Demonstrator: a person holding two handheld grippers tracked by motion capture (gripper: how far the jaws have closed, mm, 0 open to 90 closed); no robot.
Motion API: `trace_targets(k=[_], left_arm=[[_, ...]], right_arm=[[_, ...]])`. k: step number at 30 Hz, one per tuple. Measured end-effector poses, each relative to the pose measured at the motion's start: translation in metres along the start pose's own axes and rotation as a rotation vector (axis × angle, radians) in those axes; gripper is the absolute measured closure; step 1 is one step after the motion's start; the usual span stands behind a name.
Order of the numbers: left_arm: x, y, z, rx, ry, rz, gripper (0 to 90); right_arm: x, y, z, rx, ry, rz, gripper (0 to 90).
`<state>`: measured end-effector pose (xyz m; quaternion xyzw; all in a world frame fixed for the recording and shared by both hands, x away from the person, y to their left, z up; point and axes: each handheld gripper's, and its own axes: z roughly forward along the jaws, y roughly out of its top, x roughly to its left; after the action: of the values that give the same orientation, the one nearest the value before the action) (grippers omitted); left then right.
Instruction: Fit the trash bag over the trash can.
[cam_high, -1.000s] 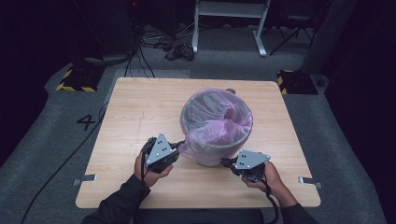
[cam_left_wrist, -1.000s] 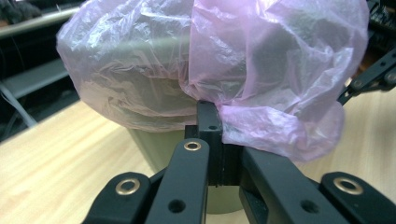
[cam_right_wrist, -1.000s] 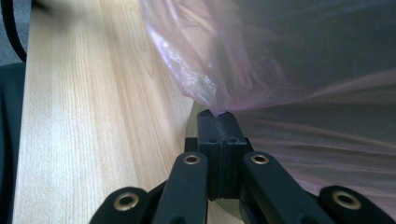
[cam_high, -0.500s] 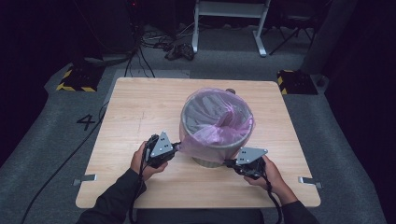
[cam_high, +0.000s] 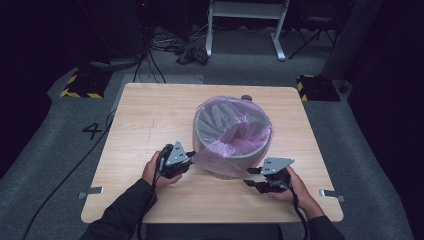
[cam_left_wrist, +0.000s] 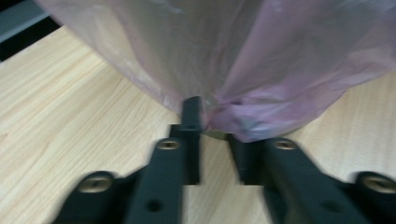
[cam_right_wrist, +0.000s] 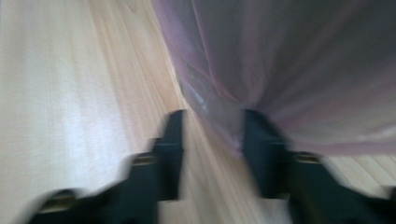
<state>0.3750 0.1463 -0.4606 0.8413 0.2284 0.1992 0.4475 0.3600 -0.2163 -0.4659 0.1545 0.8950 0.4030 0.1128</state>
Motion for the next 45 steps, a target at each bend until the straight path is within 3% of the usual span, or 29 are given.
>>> trace_targets(k=[2,5,7,11,15,17,22,27,32,40,45], left_arm=[[0.002,-0.003,-0.005,0.011,0.005,-0.048,45.1],[0.005,-0.008,-0.016,-0.006,-0.012,-0.103,31.5],[0.005,-0.010,-0.022,0.012,0.003,-0.108,20.1],[0.002,-0.017,-0.032,0.021,0.002,-0.087,16.6],[0.003,-0.025,-0.034,0.056,0.011,-0.098,15.8],[0.005,-0.029,-0.032,0.077,0.003,-0.101,15.8],[0.008,-0.042,-0.024,0.160,-0.003,-0.110,15.8],[0.009,-0.054,-0.023,0.198,-0.022,-0.119,15.9],[0.005,-0.061,-0.025,0.222,-0.021,-0.105,16.1],[0.005,-0.068,-0.026,0.229,-0.032,-0.139,15.6],[0.008,-0.067,-0.023,0.233,-0.035,-0.144,14.9]], right_arm=[[0.000,-0.004,-0.011,-0.017,0.001,0.004,40.7],[-0.002,-0.008,-0.031,-0.049,-0.029,0.048,31.0],[-0.003,-0.011,-0.045,-0.065,-0.051,0.073,26.2],[-0.004,-0.006,-0.078,-0.138,-0.112,0.089,28.3],[-0.005,0.015,-0.107,-0.209,-0.179,0.085,30.3],[-0.006,0.029,-0.115,-0.219,-0.216,0.068,30.8],[-0.013,0.062,-0.128,-0.278,-0.246,0.057,33.6],[-0.022,0.098,-0.128,-0.277,-0.250,0.021,34.5],[-0.034,0.128,-0.111,-0.242,-0.246,0.007,35.8],[-0.048,0.152,-0.074,-0.163,-0.220,0.000,36.7],[-0.053,0.161,-0.056,-0.114,-0.190,-0.018,47.4]])
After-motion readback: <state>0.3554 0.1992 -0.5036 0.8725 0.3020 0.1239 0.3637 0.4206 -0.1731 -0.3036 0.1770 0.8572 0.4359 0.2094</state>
